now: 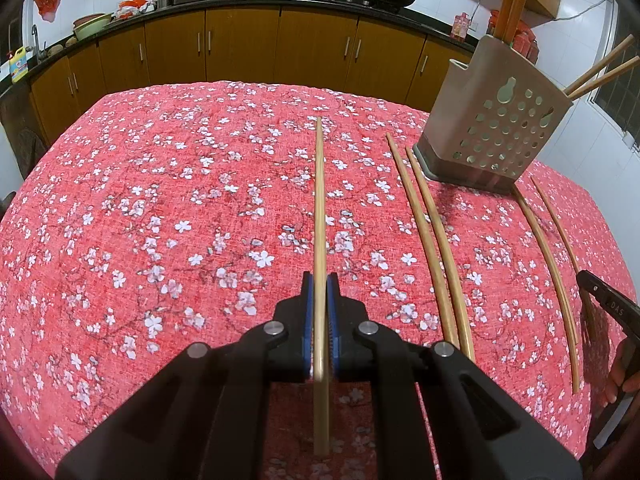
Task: Organize utensils
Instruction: 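Hold the grasped chopstick in the left gripper while the right gripper holds its chopstick, then lift the chopstick upright over the holder with the left gripper while the right gripper does likewise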
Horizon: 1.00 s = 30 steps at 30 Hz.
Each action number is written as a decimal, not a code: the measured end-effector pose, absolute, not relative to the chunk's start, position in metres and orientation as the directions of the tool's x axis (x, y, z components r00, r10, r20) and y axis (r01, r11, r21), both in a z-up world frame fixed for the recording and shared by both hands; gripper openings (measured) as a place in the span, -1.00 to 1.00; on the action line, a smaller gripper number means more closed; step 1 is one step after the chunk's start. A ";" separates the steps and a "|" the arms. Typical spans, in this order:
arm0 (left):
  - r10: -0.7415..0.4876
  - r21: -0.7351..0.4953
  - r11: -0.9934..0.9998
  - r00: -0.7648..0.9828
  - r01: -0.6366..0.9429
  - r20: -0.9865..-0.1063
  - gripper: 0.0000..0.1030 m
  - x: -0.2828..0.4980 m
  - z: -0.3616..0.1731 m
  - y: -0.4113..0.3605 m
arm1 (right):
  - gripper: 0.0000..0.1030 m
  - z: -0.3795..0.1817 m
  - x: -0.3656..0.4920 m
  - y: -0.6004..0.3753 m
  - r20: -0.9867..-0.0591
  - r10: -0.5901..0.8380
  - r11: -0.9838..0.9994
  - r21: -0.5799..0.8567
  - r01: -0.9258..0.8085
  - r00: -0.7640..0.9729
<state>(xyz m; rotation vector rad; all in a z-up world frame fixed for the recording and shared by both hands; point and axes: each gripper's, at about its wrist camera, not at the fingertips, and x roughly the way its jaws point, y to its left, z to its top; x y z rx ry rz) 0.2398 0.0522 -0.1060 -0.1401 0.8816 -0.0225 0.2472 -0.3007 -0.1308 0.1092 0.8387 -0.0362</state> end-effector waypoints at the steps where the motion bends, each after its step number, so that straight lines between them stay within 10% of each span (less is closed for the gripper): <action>1: -0.077 -0.131 0.991 0.636 -0.038 -0.768 -0.82 0.240 -0.106 0.052 | -0.84 -0.131 0.247 -0.301 -0.744 0.011 0.994 0.082 0.075 0.668; 30: -0.059 -0.081 0.997 0.623 -0.006 -0.780 -0.85 0.229 -0.105 0.047 | -0.85 -0.128 0.236 -0.301 -0.743 0.022 0.994 0.086 0.064 0.669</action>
